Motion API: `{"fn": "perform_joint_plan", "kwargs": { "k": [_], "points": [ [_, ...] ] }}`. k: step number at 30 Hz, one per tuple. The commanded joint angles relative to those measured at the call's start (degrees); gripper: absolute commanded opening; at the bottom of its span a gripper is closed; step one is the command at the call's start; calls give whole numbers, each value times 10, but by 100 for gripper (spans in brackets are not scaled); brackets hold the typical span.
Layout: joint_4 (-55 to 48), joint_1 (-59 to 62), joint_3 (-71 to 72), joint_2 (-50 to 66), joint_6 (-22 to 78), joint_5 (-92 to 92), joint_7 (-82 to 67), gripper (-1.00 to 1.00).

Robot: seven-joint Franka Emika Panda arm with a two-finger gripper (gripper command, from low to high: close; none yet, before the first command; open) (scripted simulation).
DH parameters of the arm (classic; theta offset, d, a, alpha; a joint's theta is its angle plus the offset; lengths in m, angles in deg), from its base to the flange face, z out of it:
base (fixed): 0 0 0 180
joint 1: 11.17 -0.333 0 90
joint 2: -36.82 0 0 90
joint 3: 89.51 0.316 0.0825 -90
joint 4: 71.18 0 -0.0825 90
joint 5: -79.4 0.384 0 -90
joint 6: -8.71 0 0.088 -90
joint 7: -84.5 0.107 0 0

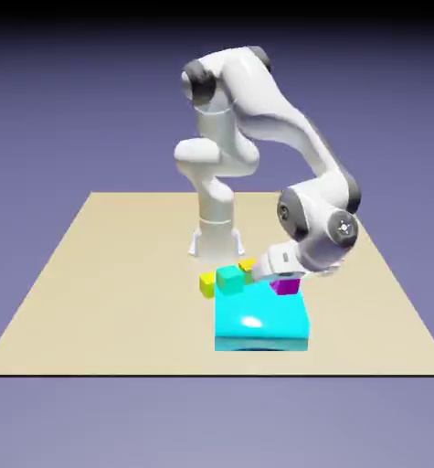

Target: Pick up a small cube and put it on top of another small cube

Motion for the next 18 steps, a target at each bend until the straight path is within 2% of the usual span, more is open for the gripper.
{"fn": "perform_joint_plan", "kwargs": {
  "k": [1,8,10,15,16,18],
  "points": [
    [18,-7,-13,-21,2,7,-14,-100],
    [141,-56,-103,-166,12,65,-115,-100],
    [155,-57,-111,-172,9,84,-99,-100],
    [239,-58,-110,-153,-93,83,-97,-100],
    [239,-58,-110,-153,-93,83,-97,100],
    [218,-58,-110,-158,-68,83,-98,100]
  ]
}}
